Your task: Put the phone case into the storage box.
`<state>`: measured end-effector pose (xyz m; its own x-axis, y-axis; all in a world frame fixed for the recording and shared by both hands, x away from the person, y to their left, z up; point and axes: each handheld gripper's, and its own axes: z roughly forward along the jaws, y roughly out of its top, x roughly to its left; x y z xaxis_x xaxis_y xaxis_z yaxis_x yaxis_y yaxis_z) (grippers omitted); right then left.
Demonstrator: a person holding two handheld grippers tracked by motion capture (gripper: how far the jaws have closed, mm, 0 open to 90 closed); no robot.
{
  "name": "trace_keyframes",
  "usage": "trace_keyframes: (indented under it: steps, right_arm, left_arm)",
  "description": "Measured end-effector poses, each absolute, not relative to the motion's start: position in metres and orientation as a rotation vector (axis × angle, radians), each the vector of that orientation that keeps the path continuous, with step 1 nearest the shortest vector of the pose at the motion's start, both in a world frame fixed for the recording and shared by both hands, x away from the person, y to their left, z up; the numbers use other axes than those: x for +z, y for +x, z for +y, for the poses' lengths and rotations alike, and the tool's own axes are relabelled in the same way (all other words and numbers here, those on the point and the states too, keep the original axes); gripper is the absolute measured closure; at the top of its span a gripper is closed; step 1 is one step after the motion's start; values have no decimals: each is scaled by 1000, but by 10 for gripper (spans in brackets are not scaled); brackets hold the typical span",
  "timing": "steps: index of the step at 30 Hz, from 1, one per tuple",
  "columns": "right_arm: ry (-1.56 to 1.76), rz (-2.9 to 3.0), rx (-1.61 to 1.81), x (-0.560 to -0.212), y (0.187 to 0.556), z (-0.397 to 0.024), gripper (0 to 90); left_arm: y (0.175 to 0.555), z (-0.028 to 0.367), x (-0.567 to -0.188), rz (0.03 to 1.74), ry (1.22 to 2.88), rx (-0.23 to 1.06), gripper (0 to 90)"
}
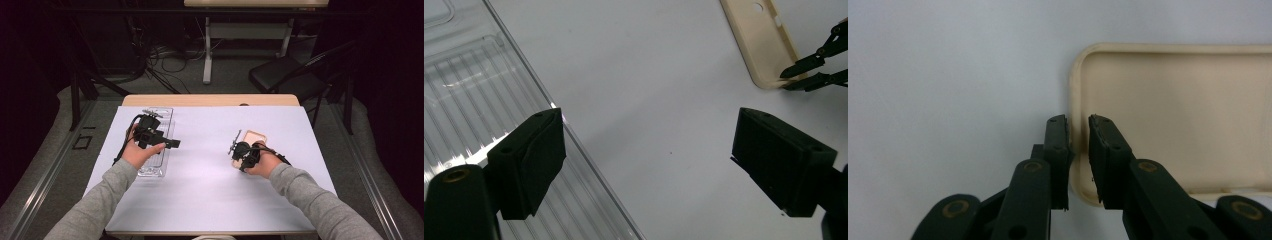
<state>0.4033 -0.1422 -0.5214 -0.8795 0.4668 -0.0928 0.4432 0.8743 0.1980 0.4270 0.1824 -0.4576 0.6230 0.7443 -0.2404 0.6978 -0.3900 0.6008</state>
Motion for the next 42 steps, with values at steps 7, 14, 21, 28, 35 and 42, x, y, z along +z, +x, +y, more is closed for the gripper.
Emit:
trace_keyframes:
  steps: [7,14,21,28,35,42]
  right_arm:
    - [699,2896,283,-525,403,-142,804]
    - [696,2898,286,-526,403,-142,826]
    - [703,2895,305,-527,403,-143,850]
    - [703,2912,270,-525,403,-143,864]
    - [707,2904,300,-526,403,-143,868]
    - [705,2906,302,-526,403,-143,871]
  left_arm:
    - [427,182,-458,1123,2169,85,140]
    - [427,182,-458,1122,2172,85,139]
    - [428,182,-458,1120,2175,86,140]
    - [428,181,-459,1120,2178,84,140]
    - [428,182,-459,1120,2178,85,142]
    - [428,182,-459,1122,2178,85,142]
